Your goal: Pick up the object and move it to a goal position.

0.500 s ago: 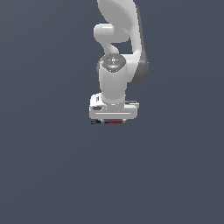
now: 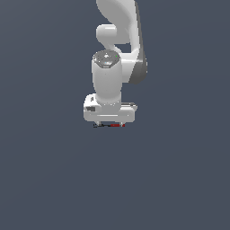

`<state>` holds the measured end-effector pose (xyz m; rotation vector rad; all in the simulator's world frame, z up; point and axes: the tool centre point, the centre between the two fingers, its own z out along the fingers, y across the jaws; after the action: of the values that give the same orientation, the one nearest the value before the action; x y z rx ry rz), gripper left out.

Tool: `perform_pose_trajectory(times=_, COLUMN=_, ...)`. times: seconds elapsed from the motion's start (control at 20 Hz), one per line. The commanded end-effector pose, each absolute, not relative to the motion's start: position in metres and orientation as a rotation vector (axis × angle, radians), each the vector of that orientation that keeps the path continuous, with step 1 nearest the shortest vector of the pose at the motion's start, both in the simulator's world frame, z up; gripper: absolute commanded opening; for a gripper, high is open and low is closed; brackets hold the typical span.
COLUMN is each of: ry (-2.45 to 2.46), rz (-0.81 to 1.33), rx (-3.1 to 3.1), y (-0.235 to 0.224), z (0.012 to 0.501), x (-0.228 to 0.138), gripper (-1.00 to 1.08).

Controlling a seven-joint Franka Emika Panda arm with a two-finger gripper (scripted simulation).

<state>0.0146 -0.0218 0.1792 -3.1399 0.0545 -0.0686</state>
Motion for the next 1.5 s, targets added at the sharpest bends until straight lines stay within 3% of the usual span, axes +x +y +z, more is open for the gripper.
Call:
perform_pose_trajectory(times=0.0, ry=0.083, rz=-0.088, rx=-3.14, y=-0.03, z=0.184, x=0.018, gripper=1.0)
perform_pose_trajectory(times=0.7, ry=-0.057, rz=-0.079, rx=-3.147, y=-0.032, z=0.175, x=0.012, gripper=1.0)
perform_pose_trajectory(times=1.45, ry=-0.617, rz=-0.047, rx=-3.104, y=-0.039, z=0.142, x=-0.01, gripper=1.0)
